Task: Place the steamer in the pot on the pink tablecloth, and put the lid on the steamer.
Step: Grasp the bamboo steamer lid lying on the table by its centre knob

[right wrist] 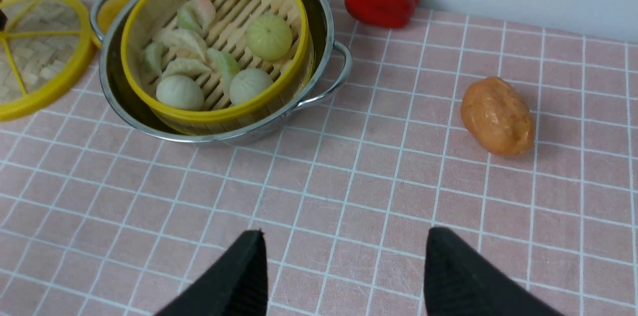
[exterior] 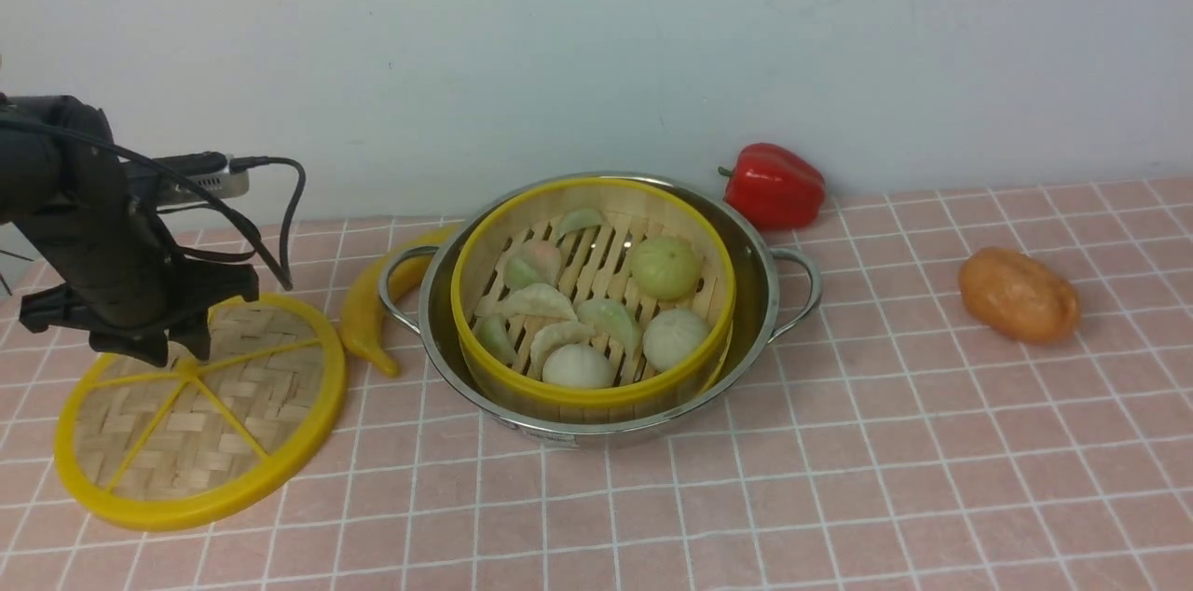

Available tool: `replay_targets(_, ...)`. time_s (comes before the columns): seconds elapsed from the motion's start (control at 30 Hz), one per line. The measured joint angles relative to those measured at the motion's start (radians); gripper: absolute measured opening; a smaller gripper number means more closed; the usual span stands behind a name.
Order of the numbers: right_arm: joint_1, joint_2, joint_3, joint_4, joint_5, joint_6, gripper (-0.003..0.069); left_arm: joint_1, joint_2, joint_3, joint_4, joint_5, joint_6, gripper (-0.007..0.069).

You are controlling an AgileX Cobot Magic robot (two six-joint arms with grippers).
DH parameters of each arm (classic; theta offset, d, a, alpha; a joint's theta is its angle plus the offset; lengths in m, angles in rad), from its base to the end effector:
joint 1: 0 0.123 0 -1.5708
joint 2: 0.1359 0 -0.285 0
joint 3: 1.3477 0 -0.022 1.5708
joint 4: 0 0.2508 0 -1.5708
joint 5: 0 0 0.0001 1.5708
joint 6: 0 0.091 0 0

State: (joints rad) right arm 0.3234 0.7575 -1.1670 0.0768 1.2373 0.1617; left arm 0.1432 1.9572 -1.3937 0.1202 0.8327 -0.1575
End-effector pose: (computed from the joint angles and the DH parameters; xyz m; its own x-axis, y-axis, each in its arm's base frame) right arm 0.0912 0.0375 0.4227 -0.6963 -0.0379 -0.7167 -0.2426 0.9523 0.1853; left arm 0.3936 0.0649 0.1871 -0.9397 -0.2123 -0.2681 -0.2376 0.9692 0.0653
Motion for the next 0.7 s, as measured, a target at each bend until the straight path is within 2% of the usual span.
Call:
replay_targets(0.53,0.000,-0.011,0.000,0.000,0.000,0.012,0.0421,0.000,0.067,-0.003,0.013,-0.016,-0.007,0.0242)
replay_targets(0.7,0.000,-0.012,0.000,0.000,0.000,0.014,0.0421,0.000,0.067,-0.006,0.013,-0.022,-0.008,0.0195)
